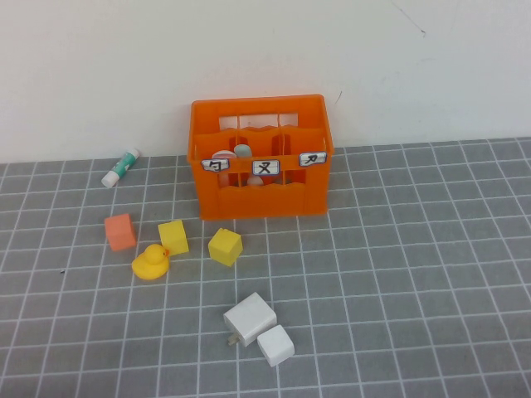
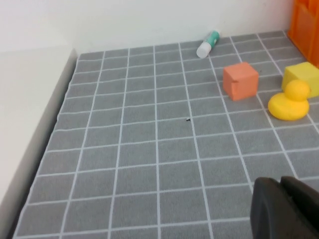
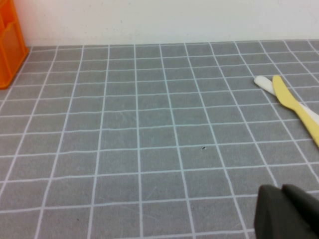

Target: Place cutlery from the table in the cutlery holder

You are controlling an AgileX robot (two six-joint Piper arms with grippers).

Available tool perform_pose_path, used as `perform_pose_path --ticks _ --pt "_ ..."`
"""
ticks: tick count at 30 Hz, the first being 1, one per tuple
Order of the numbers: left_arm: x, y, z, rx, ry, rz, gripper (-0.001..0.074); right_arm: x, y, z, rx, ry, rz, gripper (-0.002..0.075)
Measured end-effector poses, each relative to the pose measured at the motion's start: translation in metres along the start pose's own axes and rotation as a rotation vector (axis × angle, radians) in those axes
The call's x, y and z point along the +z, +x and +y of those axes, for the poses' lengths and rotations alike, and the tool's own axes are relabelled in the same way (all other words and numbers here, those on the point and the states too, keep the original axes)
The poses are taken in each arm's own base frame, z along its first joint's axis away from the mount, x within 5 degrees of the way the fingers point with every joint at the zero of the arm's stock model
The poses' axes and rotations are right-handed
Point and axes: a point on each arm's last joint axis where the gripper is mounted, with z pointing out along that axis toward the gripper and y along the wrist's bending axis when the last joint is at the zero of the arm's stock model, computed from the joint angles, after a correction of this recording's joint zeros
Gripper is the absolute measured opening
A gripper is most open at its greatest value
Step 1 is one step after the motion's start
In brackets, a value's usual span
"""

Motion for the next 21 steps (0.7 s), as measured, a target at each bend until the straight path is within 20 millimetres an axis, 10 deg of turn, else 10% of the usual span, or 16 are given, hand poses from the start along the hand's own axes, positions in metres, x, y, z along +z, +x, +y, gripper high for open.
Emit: perform_pose_path --ticks 21 --pt "0.0010 0.0030 -0.0015 0.046 0.055 0.004 -0.0001 0.0000 0.0002 -0.0001 -0.001 0.001 0.002 -0.0003"
